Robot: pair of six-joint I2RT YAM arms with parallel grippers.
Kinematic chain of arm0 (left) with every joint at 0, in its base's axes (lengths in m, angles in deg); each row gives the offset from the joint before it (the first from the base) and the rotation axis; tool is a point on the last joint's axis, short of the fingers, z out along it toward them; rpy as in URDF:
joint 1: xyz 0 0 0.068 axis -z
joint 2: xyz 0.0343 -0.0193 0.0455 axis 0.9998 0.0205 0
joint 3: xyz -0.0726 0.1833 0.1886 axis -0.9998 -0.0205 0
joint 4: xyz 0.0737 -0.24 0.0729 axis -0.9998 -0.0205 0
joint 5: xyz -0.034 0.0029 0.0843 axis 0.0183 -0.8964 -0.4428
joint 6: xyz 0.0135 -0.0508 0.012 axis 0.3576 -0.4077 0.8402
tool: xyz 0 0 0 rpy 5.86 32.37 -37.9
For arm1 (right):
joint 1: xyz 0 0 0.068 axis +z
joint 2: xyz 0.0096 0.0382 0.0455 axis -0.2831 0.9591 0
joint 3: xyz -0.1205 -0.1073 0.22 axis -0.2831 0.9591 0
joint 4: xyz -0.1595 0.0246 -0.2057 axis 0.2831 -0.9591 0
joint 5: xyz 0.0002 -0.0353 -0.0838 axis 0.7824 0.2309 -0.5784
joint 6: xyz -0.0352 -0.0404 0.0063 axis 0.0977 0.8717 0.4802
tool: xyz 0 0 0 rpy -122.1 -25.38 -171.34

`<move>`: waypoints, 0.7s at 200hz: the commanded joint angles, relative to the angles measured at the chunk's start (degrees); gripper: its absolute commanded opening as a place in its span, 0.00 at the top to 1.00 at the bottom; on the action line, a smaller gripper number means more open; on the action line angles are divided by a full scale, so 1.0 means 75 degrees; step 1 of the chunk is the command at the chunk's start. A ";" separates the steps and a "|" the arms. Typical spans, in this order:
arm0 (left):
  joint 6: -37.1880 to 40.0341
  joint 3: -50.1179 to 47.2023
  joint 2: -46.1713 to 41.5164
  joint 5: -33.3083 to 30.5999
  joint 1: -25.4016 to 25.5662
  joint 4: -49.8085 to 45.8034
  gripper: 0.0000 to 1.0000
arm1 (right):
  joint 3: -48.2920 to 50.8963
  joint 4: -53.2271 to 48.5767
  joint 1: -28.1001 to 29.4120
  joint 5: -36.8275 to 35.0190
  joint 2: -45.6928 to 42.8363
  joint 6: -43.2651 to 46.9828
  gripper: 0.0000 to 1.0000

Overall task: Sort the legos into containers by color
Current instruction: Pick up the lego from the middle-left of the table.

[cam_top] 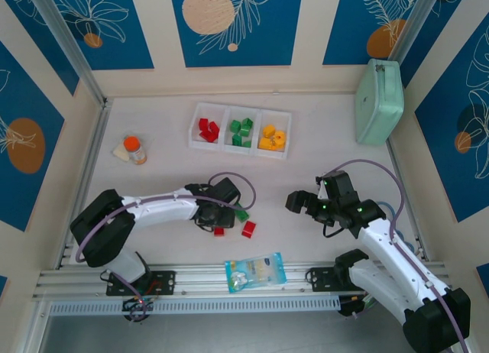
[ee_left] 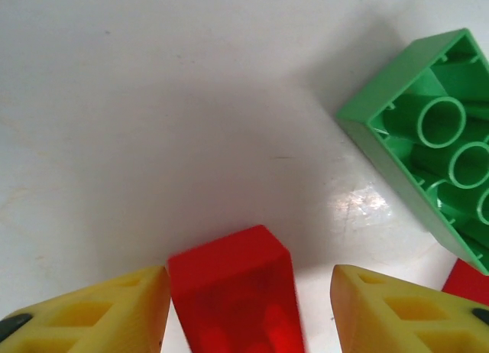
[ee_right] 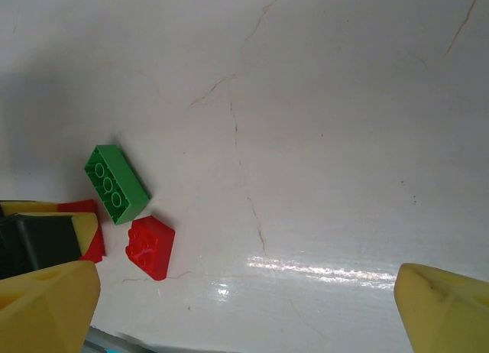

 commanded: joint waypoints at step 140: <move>0.0421 0.0118 0.0240 -0.0050 -0.0046 -0.0172 0.66 | 0.0203 -0.0024 -0.0060 0.0249 -0.0089 0.0108 0.00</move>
